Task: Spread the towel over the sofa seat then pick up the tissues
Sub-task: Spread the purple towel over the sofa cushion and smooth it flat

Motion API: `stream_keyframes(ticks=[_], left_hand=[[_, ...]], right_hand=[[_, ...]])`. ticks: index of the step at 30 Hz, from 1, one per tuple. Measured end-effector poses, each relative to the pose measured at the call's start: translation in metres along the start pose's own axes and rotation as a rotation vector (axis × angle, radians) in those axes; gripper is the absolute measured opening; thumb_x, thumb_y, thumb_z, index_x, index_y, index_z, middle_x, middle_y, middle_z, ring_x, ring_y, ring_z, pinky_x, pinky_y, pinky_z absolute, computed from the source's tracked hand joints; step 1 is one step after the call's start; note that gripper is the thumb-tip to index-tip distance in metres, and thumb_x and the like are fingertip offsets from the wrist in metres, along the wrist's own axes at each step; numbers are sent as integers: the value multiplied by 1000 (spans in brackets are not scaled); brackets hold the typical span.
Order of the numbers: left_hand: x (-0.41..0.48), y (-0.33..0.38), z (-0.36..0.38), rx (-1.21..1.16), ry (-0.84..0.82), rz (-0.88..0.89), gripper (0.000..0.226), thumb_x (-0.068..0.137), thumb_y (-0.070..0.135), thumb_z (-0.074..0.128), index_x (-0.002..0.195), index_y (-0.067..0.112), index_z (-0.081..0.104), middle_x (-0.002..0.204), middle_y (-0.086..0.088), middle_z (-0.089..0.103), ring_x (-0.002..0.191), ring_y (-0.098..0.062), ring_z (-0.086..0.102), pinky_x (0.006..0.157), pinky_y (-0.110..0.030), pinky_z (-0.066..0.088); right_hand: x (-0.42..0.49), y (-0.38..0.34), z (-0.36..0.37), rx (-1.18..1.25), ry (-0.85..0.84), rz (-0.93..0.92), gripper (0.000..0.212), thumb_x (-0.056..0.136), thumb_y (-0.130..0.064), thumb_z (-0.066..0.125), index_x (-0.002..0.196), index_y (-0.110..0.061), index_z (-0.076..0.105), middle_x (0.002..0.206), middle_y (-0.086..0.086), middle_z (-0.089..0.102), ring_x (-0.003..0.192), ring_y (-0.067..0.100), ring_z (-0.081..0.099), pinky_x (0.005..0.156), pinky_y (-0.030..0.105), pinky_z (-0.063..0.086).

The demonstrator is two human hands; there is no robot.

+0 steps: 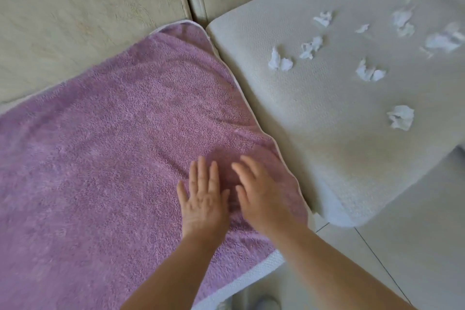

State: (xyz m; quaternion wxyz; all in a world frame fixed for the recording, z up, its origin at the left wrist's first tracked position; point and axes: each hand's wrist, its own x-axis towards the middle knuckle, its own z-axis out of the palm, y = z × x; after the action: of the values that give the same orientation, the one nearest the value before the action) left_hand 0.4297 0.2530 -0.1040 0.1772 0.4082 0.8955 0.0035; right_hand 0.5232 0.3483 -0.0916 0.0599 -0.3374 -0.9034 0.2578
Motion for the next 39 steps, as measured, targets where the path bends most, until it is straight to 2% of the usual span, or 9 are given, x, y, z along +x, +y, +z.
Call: stream_keyframes(ticks=[4, 8, 11, 15, 19, 23, 29, 34, 39], left_hand=[[21, -28, -6, -137, 41, -294, 64, 99, 40, 18, 150, 10, -5, 158, -13, -9, 145, -25, -12, 118, -47, 1], [52, -33, -20, -37, -154, -89, 64, 98, 45, 17, 149, 20, -14, 156, -9, -23, 143, -25, -22, 117, -46, -6], [76, -34, -29, 21, -204, 88, 61, 98, 46, 18, 147, 33, -16, 154, -6, -28, 141, -25, -26, 115, -51, -8], [100, -28, -36, 101, -222, 173, 60, 97, 52, 18, 146, 40, -14, 153, -2, -31, 140, -26, -29, 111, -60, -8], [131, -14, -41, 97, -213, 164, 60, 95, 56, 20, 145, 43, -10, 153, -1, -31, 140, -28, -28, 109, -66, -4], [169, 0, -45, 117, -198, 150, 62, 92, 62, 22, 144, 47, -11, 153, -1, -32, 140, -28, -28, 108, -67, -6], [188, 14, -48, 75, -138, 123, 73, 91, 63, 26, 145, 40, -16, 155, 1, -26, 141, -23, -26, 110, -63, -7], [210, 15, -53, 86, -123, 73, 75, 90, 65, 18, 148, 30, -15, 154, 3, -28, 140, -17, -29, 112, -59, -10], [241, -1, -69, 108, -152, 79, 70, 91, 64, 16, 148, 34, -12, 154, 4, -28, 140, -18, -29, 112, -59, -9]], right_hand=[[3, -29, 36, -73, -243, -126, 45, 87, -30, 36, 128, -20, 52, 137, 2, 53, 129, 23, 47, 104, 45, 42], [49, -22, 35, -264, -291, 104, 55, 86, -43, 32, 134, -25, 49, 145, -1, 46, 135, 29, 41, 103, 61, 37], [85, -8, 30, -209, -341, 269, 60, 96, -48, 27, 150, -32, 6, 160, -4, -2, 146, 31, 0, 113, 60, 9], [112, 5, 24, -136, -378, 348, 64, 96, -50, 27, 149, -36, -7, 159, -4, -13, 146, 31, -8, 115, 56, 8], [141, 26, 23, 35, -395, 425, 66, 96, -50, 30, 149, -32, -4, 160, 2, -4, 145, 30, 8, 114, 54, 19], [185, 54, 8, 393, -241, 525, 58, 97, -41, 36, 148, -17, 21, 149, 11, 35, 133, 30, 38, 109, 42, 33], [230, 66, -5, 442, -214, 597, 31, 92, -33, 52, 111, -11, 62, 105, 8, 65, 99, 28, 60, 80, 32, 44], [251, 67, -2, 276, -200, 586, 19, 87, -16, 49, 68, -18, 51, 67, -2, 50, 69, 23, 49, 54, 27, 30], [286, 49, -8, 538, -152, 637, 23, 88, -24, 47, 70, -13, 54, 68, -1, 50, 68, 21, 47, 55, 32, 31]])
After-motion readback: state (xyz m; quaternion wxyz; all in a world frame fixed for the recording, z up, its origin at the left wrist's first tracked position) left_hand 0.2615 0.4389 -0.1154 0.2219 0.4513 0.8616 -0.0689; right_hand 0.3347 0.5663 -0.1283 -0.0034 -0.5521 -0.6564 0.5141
